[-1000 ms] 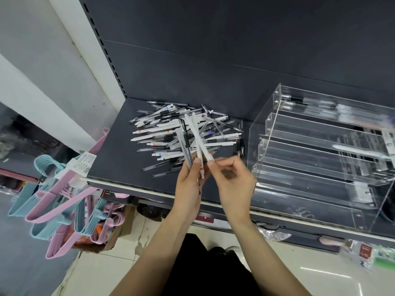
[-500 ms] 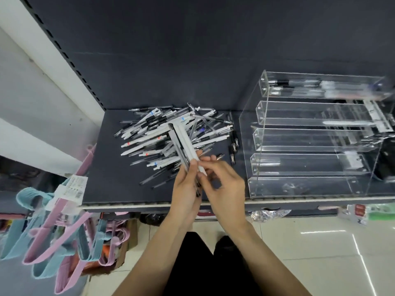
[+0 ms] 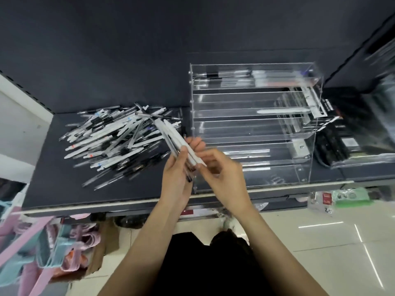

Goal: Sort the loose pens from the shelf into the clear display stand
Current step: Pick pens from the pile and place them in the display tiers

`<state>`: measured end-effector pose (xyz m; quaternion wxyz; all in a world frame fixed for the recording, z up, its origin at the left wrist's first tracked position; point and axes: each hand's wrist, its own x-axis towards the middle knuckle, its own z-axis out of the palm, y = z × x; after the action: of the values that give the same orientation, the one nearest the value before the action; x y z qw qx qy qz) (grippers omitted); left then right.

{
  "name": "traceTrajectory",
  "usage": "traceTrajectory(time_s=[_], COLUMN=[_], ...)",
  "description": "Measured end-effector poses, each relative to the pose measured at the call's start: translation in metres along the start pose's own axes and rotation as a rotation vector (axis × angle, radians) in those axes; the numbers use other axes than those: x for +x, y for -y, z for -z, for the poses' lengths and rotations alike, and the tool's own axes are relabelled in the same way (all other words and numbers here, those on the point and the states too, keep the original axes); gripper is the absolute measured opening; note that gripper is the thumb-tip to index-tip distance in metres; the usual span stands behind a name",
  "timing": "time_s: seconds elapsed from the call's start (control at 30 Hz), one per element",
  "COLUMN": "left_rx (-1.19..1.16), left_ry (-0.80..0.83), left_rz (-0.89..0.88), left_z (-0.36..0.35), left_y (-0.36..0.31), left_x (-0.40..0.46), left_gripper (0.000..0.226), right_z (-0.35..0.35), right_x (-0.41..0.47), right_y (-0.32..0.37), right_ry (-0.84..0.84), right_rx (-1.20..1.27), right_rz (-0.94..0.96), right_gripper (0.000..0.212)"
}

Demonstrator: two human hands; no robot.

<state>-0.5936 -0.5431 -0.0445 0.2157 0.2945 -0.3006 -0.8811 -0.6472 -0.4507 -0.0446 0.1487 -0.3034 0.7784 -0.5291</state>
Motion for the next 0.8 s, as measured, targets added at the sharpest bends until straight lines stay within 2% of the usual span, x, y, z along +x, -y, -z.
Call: traceTrajectory(time_s=[0.13,0.27,0.4,0.5,0.63,0.8], left_rx=[0.023,0.09,0.135,0.15,0.131,0.081], left_ry=[-0.01,-0.044,-0.07,-0.108,-0.123,-0.134], left_rz=[-0.041,-0.101,-0.138,-0.141,-0.12,-0.102], left_z=[-0.053,-0.096,-0.114,-0.121,-0.127,-0.135], left_y=[0.05,0.084,0.093,0.094,0.096,0.099], left_x=[-0.002,-0.002,0.003,0.006,0.015,0.025], left_gripper=[0.027,0.03,0.027,0.026,0.026,0.028], right_z=[0.07,0.153,0.236,0.254,0.241,0.235], right_x=[0.006,0.027,0.08,0.121,0.156,0.175], right_y=[-0.026,-0.042,-0.045,-0.046,-0.057,-0.077], right_ry=[-0.015,-0.057,-0.154,-0.035,0.234,0.338], right_rx=[-0.33,-0.357,-0.584,-0.797,-1.018,-1.219], right_rz=[0.103,0.195,0.354,0.461,0.45,0.427], right_gripper=[0.017,0.013,0.006,0.005,0.006,0.019])
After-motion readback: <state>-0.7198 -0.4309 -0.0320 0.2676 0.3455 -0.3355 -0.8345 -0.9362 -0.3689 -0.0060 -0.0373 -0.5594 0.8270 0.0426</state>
